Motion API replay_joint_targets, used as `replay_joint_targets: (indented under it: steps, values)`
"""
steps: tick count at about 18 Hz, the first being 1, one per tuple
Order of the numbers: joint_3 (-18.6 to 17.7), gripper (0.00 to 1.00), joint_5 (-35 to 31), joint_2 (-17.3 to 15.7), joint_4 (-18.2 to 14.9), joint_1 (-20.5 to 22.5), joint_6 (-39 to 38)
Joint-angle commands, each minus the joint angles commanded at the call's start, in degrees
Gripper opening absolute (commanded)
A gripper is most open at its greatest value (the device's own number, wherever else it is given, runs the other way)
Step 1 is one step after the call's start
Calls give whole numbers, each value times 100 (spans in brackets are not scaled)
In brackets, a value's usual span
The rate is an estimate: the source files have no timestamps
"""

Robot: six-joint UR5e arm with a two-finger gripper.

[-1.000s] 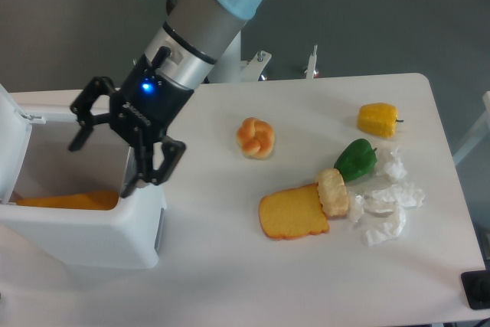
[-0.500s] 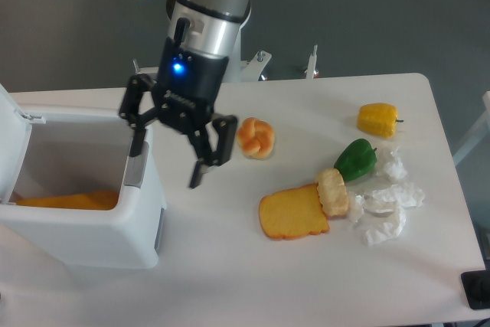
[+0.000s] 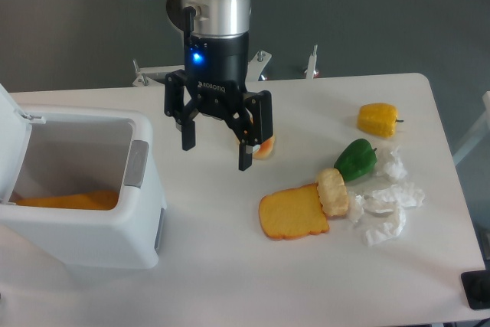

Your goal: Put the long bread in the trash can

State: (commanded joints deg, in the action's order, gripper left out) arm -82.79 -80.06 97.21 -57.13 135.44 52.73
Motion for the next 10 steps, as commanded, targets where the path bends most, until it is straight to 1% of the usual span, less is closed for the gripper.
replay_joint_targets:
  steps: [10]
  values:
    - [-26, 100, -71, -9, 0, -26, 0]
